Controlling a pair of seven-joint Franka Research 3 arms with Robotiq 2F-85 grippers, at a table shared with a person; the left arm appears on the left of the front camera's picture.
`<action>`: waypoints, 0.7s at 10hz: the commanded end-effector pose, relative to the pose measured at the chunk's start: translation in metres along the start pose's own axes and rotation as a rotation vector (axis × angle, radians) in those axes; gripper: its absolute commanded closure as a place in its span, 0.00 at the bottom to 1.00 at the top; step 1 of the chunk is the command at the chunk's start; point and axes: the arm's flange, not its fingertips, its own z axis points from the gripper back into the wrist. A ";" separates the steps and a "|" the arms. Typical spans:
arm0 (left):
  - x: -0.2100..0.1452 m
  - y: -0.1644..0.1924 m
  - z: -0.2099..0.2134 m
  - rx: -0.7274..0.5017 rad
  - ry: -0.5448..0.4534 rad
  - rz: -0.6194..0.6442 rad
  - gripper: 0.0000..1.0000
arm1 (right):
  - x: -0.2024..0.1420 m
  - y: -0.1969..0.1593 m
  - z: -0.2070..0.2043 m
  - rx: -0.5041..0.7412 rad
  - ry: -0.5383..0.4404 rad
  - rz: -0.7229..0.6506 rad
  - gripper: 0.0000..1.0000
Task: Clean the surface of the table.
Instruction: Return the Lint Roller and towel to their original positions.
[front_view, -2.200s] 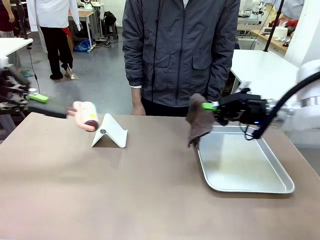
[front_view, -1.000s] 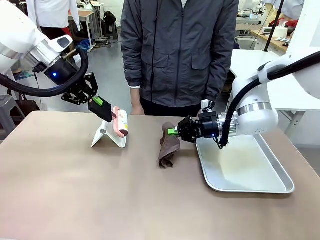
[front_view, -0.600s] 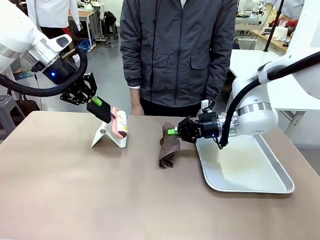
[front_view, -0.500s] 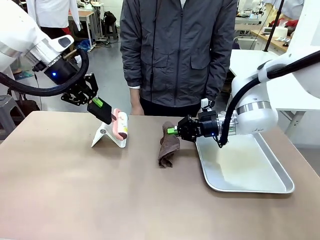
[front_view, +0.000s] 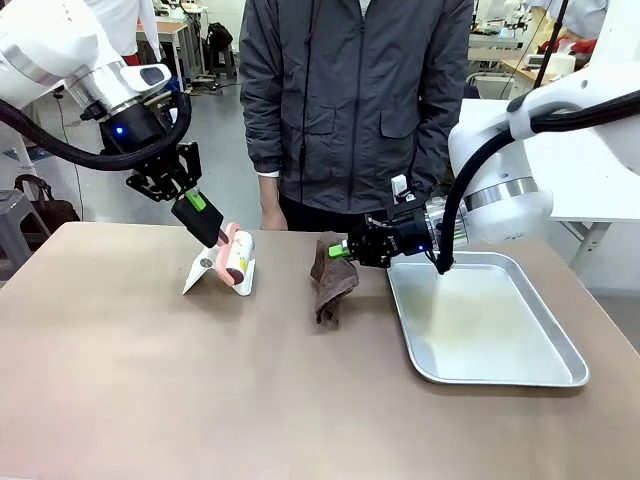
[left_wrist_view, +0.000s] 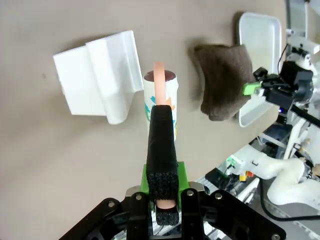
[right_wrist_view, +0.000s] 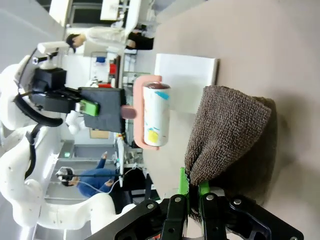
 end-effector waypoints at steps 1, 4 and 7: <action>0.008 -0.007 -0.008 0.003 -0.034 0.025 0.78 | 0.006 0.002 -0.002 -0.093 -0.029 -0.045 0.92; 0.019 -0.006 -0.025 0.026 -0.029 0.056 0.78 | 0.011 -0.002 0.002 -0.213 -0.079 -0.073 0.92; 0.028 -0.009 -0.032 0.044 -0.067 0.114 0.78 | 0.010 -0.012 0.002 -0.195 -0.071 -0.087 0.92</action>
